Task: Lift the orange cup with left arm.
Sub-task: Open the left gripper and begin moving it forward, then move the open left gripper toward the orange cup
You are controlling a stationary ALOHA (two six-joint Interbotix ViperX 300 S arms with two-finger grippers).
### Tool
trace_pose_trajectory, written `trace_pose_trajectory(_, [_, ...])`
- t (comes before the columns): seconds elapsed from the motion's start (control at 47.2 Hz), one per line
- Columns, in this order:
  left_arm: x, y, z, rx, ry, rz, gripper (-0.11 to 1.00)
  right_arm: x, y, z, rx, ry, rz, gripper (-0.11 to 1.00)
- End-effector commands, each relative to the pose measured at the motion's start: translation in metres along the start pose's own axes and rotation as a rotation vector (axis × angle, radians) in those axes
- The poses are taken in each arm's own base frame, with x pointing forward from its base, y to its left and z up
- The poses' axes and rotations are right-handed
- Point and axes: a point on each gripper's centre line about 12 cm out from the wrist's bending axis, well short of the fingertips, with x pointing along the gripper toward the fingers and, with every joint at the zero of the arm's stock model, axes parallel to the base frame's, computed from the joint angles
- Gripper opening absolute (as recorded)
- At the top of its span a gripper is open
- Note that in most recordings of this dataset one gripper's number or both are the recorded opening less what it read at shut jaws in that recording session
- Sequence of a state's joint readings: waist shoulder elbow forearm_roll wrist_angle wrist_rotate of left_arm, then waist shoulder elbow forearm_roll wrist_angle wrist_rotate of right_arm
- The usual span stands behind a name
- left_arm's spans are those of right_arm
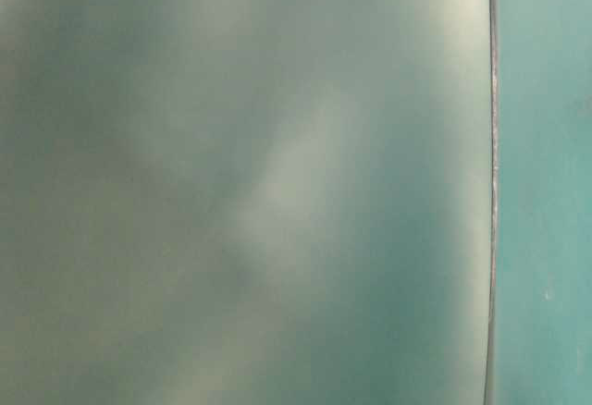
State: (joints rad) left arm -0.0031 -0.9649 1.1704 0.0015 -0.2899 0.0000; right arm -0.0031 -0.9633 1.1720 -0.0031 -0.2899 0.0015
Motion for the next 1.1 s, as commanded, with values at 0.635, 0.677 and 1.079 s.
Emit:
trace_pose_trajectory(0.635, [0.030,-0.024,-0.045,0.006,0.326,-0.104,0.02,0.009,0.000,0.013,-0.003,0.107,-0.002,0.00])
trace_pose_trajectory(0.677, [0.034,-0.026,-0.048,0.007,0.339,-0.108,0.04,0.009,0.000,0.013,-0.003,0.107,-0.002,0.00])
trace_pose_trajectory(1.079, [0.096,-0.041,-0.076,0.038,0.452,-0.141,0.63,0.009,0.000,0.012,-0.003,0.115,-0.002,0.00])
